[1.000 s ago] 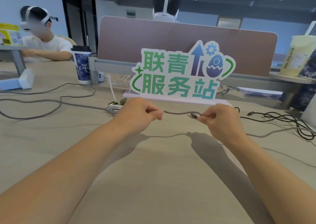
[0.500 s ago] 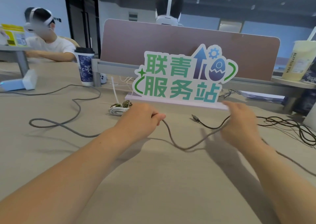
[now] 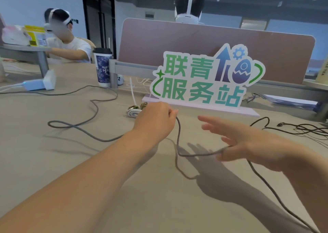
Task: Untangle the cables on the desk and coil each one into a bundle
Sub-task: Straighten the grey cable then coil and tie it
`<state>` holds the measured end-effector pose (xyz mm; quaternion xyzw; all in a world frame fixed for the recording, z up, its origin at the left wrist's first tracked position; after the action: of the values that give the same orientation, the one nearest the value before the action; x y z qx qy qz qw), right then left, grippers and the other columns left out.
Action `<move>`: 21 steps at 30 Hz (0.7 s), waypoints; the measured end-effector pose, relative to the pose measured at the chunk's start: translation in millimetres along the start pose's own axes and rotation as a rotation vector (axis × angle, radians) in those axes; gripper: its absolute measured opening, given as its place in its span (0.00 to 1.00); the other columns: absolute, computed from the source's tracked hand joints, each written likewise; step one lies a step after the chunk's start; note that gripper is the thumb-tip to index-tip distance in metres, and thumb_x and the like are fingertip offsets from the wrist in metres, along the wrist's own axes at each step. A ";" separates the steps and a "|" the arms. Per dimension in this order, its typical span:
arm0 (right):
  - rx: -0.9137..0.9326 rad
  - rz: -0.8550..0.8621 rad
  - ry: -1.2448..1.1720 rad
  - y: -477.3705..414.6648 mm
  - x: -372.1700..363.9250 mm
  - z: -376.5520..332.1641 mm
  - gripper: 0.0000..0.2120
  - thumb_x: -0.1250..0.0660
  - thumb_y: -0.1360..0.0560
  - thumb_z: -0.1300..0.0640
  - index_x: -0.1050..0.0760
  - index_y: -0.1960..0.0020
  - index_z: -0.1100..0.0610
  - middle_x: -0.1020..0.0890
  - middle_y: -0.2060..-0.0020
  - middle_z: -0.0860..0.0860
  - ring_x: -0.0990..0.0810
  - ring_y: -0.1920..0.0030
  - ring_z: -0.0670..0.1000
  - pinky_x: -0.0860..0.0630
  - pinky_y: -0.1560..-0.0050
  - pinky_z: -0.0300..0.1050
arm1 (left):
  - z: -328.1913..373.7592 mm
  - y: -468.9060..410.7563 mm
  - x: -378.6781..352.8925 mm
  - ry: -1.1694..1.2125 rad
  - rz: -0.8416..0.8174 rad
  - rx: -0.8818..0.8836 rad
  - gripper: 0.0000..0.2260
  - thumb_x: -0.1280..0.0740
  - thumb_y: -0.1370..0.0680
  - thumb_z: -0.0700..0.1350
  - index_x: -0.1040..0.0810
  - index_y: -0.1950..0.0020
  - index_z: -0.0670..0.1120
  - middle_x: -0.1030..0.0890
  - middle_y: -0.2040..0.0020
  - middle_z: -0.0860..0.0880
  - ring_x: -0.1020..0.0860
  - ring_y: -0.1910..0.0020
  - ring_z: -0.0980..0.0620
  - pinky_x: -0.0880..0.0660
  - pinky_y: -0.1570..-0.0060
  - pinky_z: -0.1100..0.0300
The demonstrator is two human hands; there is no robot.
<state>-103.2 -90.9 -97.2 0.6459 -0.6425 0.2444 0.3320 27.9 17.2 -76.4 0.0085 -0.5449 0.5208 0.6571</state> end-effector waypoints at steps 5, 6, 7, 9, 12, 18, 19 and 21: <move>0.218 -0.090 -0.696 -8.8 -21.3 -29.8 0.42 0.34 0.48 0.64 0.28 0.34 0.44 0.23 0.37 0.47 0.30 0.32 0.46 0.38 0.31 0.49 | 5.7 6.2 -16.7 0.156 -0.084 0.032 0.12 0.40 0.25 0.40 0.24 0.67 0.42 0.21 0.66 0.43 0.23 0.63 0.42 0.25 0.61 0.51; 0.187 -0.102 -0.773 -10.3 -26.3 -31.0 0.41 0.32 0.47 0.61 0.30 0.33 0.46 0.24 0.35 0.48 0.30 0.32 0.47 0.36 0.32 0.49 | 5.6 6.3 -16.7 0.179 -0.095 0.038 0.11 0.41 0.26 0.39 0.24 0.66 0.42 0.21 0.65 0.42 0.23 0.62 0.41 0.26 0.60 0.50; 0.111 -0.022 -0.767 -12.9 -27.2 -24.9 0.40 0.30 0.43 0.59 0.32 0.31 0.46 0.27 0.33 0.49 0.30 0.32 0.47 0.35 0.32 0.49 | 4.2 6.2 -16.3 0.200 -0.102 0.065 0.12 0.41 0.24 0.40 0.22 0.65 0.42 0.20 0.64 0.42 0.24 0.61 0.42 0.27 0.60 0.51; -0.110 0.325 -0.485 -15.5 -16.1 2.1 0.36 0.30 0.31 0.52 0.41 0.27 0.45 0.36 0.27 0.49 0.34 0.30 0.49 0.38 0.30 0.49 | 0.3 7.8 -20.6 0.347 -0.153 0.180 0.15 0.43 0.19 0.45 0.20 0.59 0.43 0.22 0.64 0.47 0.26 0.66 0.48 0.32 0.66 0.57; -0.201 0.531 -0.142 -18.9 -15.5 11.2 0.32 0.38 0.23 0.47 0.48 0.24 0.50 0.34 0.29 0.50 0.33 0.31 0.50 0.35 0.33 0.48 | 6.0 19.1 -40.5 0.944 -0.364 0.428 0.13 0.44 0.18 0.48 0.25 0.55 0.44 0.33 0.68 0.51 0.38 0.76 0.56 0.43 0.77 0.64; -0.164 0.658 -0.381 -15.5 12.9 32.9 0.09 0.36 0.23 0.54 0.23 0.45 0.54 0.20 0.61 0.48 0.21 0.61 0.48 0.21 0.52 0.51 | 12.1 15.3 -33.6 0.879 -0.467 0.314 0.12 0.41 0.19 0.49 0.25 0.57 0.45 0.37 0.71 0.53 0.41 0.76 0.57 0.45 0.77 0.66; -0.164 0.696 -0.365 -12.2 22.4 34.8 0.11 0.34 0.24 0.53 0.26 0.41 0.52 0.21 0.55 0.48 0.21 0.57 0.48 0.23 0.55 0.47 | 13.3 15.9 -34.1 0.922 -0.496 0.314 0.11 0.41 0.19 0.49 0.26 0.57 0.45 0.37 0.71 0.53 0.42 0.76 0.57 0.46 0.77 0.66; -0.105 0.608 -0.440 -15.9 23.9 32.7 0.18 0.33 0.24 0.52 0.30 0.36 0.48 0.23 0.45 0.47 0.23 0.48 0.47 0.27 0.53 0.42 | 19.0 17.8 -34.7 0.942 -0.531 0.275 0.11 0.41 0.19 0.49 0.25 0.56 0.44 0.36 0.71 0.53 0.41 0.76 0.57 0.45 0.77 0.67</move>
<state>-89.7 -131.9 -102.9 0.4450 -0.8725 0.1537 0.1312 6.9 -9.0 -103.8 -0.0024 -0.0984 0.3511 0.9311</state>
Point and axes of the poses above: each hand's wrist, its own y-axis away from the middle knuckle, its own x-axis out of the back of the hand, z = x × y, the point moved 9 cm from there along -y, towards the middle knuckle
